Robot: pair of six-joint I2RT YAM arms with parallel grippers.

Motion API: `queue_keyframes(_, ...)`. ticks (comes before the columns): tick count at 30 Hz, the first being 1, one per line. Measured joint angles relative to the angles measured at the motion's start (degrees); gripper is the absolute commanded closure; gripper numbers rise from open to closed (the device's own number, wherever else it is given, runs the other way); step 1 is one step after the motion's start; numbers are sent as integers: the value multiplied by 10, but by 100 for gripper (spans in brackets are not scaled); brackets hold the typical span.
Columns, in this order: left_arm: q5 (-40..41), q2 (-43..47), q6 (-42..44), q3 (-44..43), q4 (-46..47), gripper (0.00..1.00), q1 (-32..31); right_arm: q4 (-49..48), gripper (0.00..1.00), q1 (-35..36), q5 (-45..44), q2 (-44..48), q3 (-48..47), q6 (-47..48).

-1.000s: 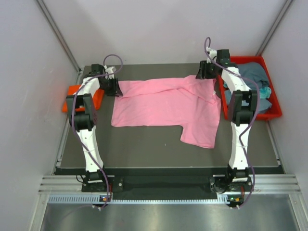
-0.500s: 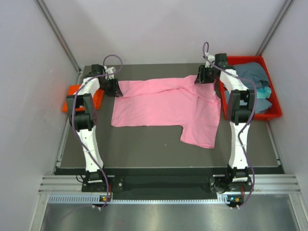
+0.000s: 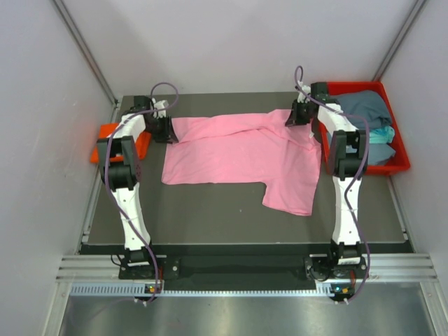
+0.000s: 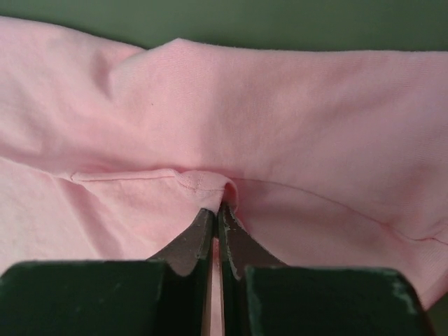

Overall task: Fold and stack the t-shirts
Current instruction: Fold the tshirt

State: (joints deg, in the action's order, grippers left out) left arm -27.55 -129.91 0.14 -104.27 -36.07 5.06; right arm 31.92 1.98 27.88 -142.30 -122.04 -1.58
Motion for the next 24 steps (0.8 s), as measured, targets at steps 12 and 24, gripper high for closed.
queue_keyframes(12,-20,0,-21,4,6,62,0,7,100,1,1,81,73,1)
queue_keyframes(24,-52,0,-37,1,14,62,12,9,99,26,13,159,174,1)
